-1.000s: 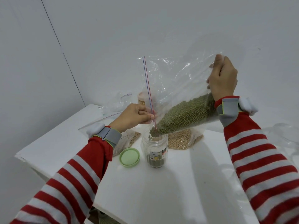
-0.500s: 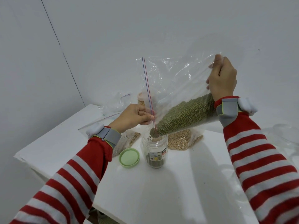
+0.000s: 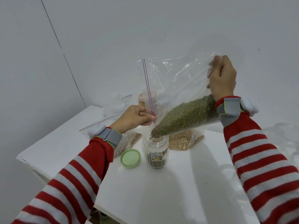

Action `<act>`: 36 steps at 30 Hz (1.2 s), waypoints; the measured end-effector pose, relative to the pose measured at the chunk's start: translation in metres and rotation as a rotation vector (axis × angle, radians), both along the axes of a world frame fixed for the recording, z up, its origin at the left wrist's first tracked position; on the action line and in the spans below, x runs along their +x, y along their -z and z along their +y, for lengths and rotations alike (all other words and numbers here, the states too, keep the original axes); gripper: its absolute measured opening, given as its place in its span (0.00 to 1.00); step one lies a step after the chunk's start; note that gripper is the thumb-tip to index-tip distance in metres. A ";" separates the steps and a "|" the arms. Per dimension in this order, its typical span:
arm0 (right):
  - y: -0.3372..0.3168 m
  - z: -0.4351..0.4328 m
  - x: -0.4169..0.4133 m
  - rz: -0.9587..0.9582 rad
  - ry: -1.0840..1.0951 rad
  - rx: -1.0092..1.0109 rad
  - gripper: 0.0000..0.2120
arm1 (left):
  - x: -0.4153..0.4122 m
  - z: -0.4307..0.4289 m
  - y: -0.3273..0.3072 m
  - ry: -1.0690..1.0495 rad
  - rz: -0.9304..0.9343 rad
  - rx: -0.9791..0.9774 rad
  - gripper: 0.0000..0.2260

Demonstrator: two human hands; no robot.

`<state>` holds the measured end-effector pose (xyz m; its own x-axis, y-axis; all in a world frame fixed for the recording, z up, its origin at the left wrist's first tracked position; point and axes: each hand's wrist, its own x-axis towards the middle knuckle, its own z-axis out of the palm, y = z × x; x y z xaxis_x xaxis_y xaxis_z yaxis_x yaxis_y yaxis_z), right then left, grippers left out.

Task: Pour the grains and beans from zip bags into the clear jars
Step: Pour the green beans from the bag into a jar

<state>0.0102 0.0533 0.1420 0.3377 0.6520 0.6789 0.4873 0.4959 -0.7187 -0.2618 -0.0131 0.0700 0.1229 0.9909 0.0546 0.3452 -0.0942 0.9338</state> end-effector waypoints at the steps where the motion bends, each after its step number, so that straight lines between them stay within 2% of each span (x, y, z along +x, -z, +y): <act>1: 0.000 -0.001 0.000 0.021 -0.029 -0.001 0.16 | 0.000 0.000 0.000 -0.001 0.001 0.000 0.13; 6: -0.006 -0.002 0.001 0.179 -0.250 -0.001 0.14 | 0.001 -0.003 0.000 -0.013 -0.007 0.005 0.12; 12: -0.012 0.002 0.003 0.408 -0.441 -0.090 0.17 | 0.003 -0.004 -0.001 -0.024 -0.006 0.013 0.13; 18: -0.017 -0.005 0.003 0.498 -0.485 -0.128 0.10 | 0.005 -0.007 -0.002 -0.033 -0.027 -0.018 0.12; 36: -0.015 -0.001 0.000 0.570 -0.488 -0.141 0.08 | 0.005 -0.010 0.001 -0.038 -0.065 -0.050 0.08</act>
